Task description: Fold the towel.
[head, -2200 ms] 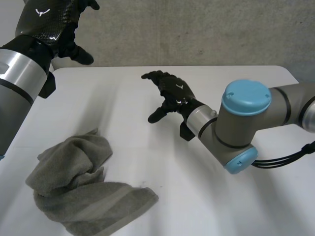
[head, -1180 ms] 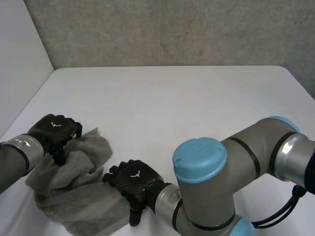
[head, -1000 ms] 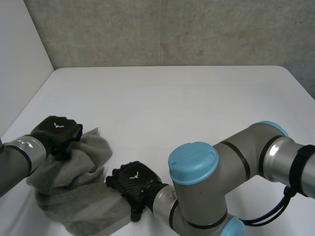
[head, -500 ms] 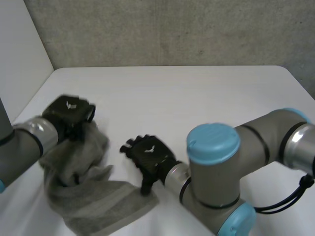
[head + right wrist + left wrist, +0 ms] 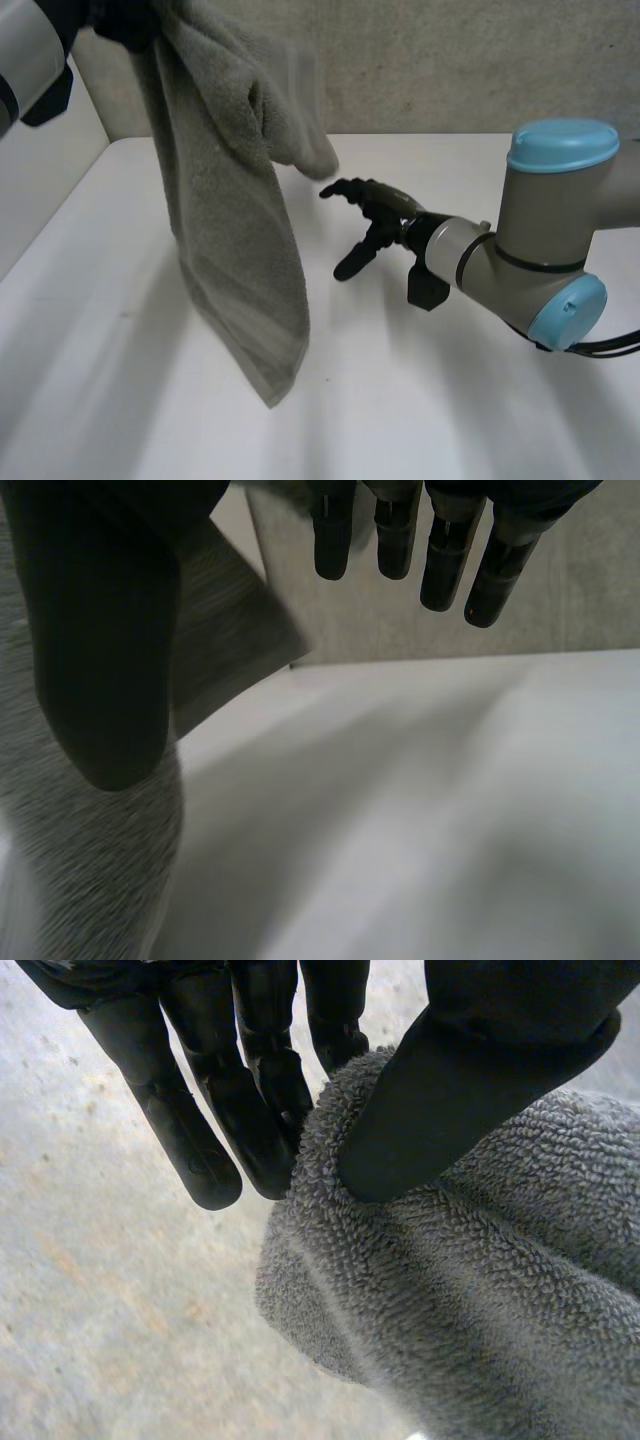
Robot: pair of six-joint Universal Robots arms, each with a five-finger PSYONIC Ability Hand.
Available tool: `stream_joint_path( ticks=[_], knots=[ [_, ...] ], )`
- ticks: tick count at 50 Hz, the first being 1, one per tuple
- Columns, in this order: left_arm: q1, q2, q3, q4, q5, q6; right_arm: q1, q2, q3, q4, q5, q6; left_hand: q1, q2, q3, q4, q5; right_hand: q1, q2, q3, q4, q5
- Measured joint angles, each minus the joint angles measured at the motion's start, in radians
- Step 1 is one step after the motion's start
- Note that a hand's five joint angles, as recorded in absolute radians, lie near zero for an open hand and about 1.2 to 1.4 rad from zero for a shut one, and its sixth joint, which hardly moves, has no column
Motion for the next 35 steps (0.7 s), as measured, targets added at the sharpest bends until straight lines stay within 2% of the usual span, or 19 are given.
stream_joint_path(
  ticks=[10, 18, 23, 25, 26, 35],
  knots=[
    [-0.024, -0.010, 0.091, 0.022, -0.019, -0.022, -0.024, 0.017, -0.034, -0.003, -0.008, 0.078, 0.000, 0.000, 0.000, 0.000, 0.000, 0.000, 0.000, 0.000, 0.000, 0.000],
    [-0.040, -0.035, 0.110, 0.089, -0.020, -0.029, 0.000, 0.086, -0.049, -0.008, -0.035, 0.168, 0.000, 0.000, 0.001, 0.000, 0.000, 0.000, 0.000, 0.000, 0.000, 0.000],
    [-0.051, -0.061, 0.124, 0.123, -0.020, -0.024, 0.135, 0.173, -0.141, -0.011, -0.087, 0.296, 0.000, 0.000, 0.001, 0.000, 0.000, 0.000, 0.000, 0.000, 0.000, 0.000],
    [-0.051, -0.061, 0.124, 0.123, -0.020, -0.024, 0.135, 0.173, -0.141, -0.011, -0.087, 0.296, 0.000, 0.000, 0.001, 0.000, 0.000, 0.000, 0.000, 0.000, 0.000, 0.000],
    [-0.056, -0.077, 0.129, 0.130, -0.020, -0.021, 0.192, 0.195, -0.174, -0.017, -0.100, 0.366, 0.000, 0.000, 0.001, 0.000, 0.000, 0.000, 0.000, 0.000, 0.000, 0.000],
    [-0.062, -0.118, 0.114, 0.129, -0.021, -0.017, 0.301, 0.206, -0.190, -0.072, -0.151, 0.504, 0.000, 0.000, 0.001, 0.000, 0.000, 0.017, 0.030, 0.035, 0.022, 0.024]
  ],
)
